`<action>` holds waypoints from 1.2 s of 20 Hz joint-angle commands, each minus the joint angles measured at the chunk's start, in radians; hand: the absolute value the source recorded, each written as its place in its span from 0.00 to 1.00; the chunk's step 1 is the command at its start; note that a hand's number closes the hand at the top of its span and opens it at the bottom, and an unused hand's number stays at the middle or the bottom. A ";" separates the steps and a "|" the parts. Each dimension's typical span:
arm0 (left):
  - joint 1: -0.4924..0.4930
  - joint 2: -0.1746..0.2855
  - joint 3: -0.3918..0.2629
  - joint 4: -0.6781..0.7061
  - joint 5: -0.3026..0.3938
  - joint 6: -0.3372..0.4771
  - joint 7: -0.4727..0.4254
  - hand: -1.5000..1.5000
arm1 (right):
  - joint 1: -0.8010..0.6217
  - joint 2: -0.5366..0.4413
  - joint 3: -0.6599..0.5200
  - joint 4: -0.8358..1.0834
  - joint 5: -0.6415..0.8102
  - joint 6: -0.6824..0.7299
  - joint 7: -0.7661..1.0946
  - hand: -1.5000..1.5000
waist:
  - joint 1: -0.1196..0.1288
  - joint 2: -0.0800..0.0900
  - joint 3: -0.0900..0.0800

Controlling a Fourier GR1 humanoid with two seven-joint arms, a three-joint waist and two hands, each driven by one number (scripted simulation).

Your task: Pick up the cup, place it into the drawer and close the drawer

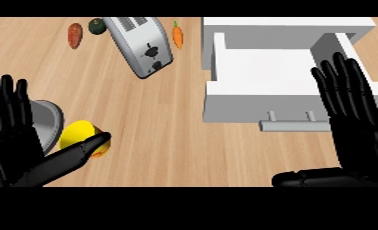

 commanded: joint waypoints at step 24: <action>0.097 -0.007 -0.063 0.124 0.069 0.155 -0.111 0.00 | -0.041 -0.011 -0.076 -0.004 -0.036 0.042 0.041 0.00 | -0.002 0.000 0.002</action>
